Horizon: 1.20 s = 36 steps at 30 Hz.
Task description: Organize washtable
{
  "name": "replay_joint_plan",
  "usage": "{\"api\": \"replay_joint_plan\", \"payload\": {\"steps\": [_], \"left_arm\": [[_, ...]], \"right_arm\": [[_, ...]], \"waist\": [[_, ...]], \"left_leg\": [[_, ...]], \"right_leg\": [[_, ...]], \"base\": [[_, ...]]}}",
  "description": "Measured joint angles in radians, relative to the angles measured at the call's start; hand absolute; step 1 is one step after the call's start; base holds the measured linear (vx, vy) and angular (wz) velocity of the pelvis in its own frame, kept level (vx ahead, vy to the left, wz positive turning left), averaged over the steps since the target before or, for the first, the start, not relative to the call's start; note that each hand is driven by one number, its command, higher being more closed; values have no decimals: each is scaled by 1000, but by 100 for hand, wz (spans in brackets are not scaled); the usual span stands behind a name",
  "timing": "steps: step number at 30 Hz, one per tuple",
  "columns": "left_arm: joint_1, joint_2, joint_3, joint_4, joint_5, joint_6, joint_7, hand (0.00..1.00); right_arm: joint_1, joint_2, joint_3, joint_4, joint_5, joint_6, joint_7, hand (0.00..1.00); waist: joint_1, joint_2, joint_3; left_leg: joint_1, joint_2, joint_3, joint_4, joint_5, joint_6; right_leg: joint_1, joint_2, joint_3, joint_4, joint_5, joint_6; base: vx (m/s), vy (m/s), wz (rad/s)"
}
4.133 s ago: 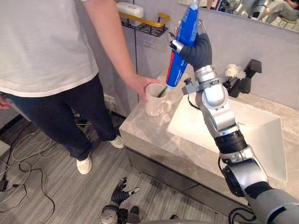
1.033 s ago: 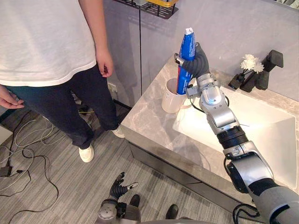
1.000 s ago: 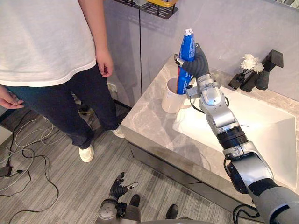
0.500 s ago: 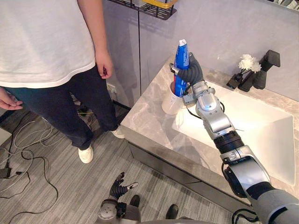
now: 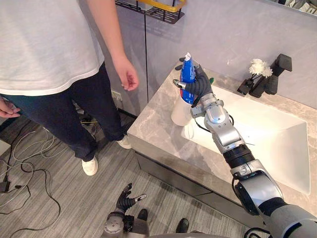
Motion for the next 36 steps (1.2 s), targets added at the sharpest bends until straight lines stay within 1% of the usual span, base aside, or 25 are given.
{"api": "replay_joint_plan", "payload": {"steps": [7, 12, 15, 36], "left_arm": [[0, -8, 0, 0, 0, 0, 0, 0], [1, -13, 0, 0, 0, 1, 0, 0], [1, -13, 0, 0, 0, 1, 0, 0], [3, -13, 1, 2, -18, 2, 0, 0]], "right_arm": [[0, 6, -3, 0, 0, 0, 1, 0], [0, 7, -5, 0, 0, 0, 1, 0], [0, 7, -9, 0, 0, 0, 1, 0], [0, 8, -13, -1, 0, 0, 2, 0]], "waist": [[-2, 1, 0], [-2, 9, 2], [-2, 9, 2], [-1, 9, 3]], "left_leg": [[2, -1, 0, -2, 0, 0], [17, -1, -1, -9, 0, -1], [18, -1, -1, -17, 3, -6], [17, -2, -3, -18, 3, -6]], "right_leg": [[3, -1, -2, -4, 1, 1], [18, -1, -4, -10, 1, 2], [17, -1, -5, -14, 3, 5], [17, -2, -7, -15, 3, 5]], "base": [[0, 0, 0], [0, 0, 0], [0, 0, 0], [0, 0, 0]]}}
